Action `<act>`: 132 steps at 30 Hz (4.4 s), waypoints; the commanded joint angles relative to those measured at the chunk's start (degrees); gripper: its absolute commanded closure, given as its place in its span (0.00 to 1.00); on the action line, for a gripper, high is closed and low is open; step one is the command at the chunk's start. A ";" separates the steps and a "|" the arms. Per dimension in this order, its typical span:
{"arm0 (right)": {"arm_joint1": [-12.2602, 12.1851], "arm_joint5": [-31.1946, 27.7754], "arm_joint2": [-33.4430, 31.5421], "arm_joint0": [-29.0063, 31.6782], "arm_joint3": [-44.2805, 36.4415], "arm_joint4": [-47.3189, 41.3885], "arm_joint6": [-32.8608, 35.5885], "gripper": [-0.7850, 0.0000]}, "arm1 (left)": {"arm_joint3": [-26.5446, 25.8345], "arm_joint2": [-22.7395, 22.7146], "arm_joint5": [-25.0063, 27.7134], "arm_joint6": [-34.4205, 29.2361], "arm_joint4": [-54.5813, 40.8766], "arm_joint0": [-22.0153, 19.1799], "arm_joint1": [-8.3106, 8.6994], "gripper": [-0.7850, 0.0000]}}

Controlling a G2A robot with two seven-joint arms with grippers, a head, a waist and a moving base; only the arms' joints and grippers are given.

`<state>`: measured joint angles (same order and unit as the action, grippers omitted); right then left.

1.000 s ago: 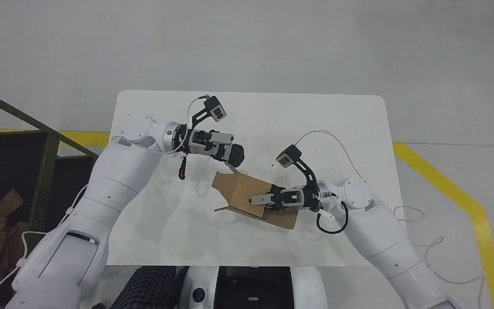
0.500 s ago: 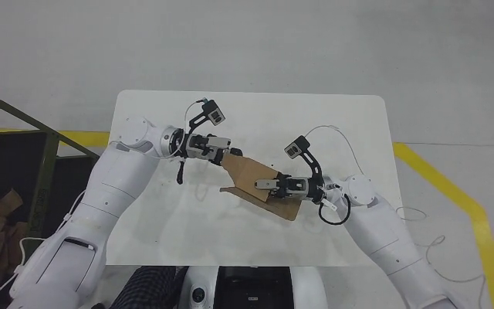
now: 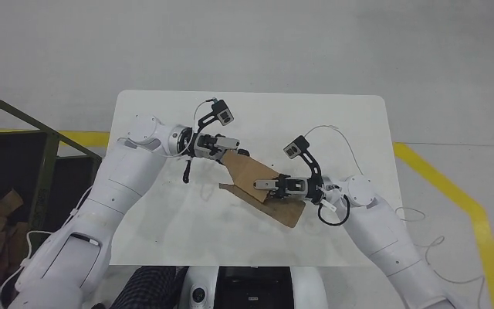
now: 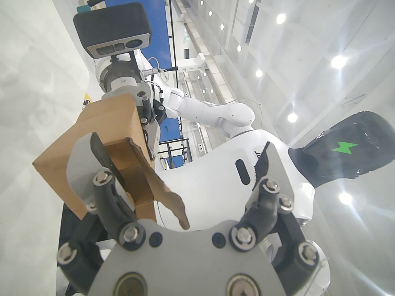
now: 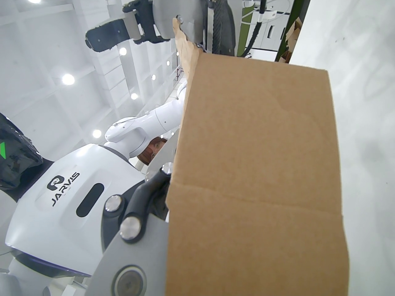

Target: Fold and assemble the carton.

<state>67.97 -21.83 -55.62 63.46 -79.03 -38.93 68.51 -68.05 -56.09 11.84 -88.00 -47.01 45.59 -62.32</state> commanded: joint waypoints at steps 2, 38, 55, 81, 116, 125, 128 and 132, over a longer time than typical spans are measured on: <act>-0.14 -0.24 -0.83 0.23 0.55 -0.43 0.45 1.00 | 0.25 -0.74 0.23 0.00 0.02 0.37 0.18 0.00; -0.38 0.12 -4.08 2.93 -0.53 2.77 -4.29 1.00 | -3.70 -5.97 -1.88 0.78 1.80 5.00 1.50 0.00; -0.14 0.38 -2.87 2.91 -1.79 3.09 -1.72 1.00 | -3.97 -5.43 -1.99 0.00 1.72 4.46 1.09 0.00; 0.54 -1.88 -2.38 -3.04 9.05 -2.66 11.10 1.00 | -3.44 1.07 -3.30 0.00 -0.53 1.86 0.44 0.00; 0.86 0.78 -0.88 -5.49 10.67 -4.42 14.72 1.00 | -3.51 -1.74 -2.04 0.00 -1.30 2.68 2.07 0.00; 0.99 0.88 -0.56 -5.71 10.85 -5.04 14.83 1.00 | -3.37 0.65 -2.60 0.00 -1.96 1.94 1.83 0.00; 1.02 0.94 -0.45 -5.77 10.87 -5.00 14.88 1.00 | -2.99 1.55 -2.61 0.00 -2.34 1.50 1.62 0.00; 1.06 0.89 -0.20 -5.64 10.49 -4.83 14.84 1.00 | -2.43 2.73 -2.55 0.00 -2.87 0.69 1.29 0.00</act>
<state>69.03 -20.90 -55.87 57.77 -68.43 -43.81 83.38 -70.59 -53.63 9.23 -88.00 -49.71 46.49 -60.94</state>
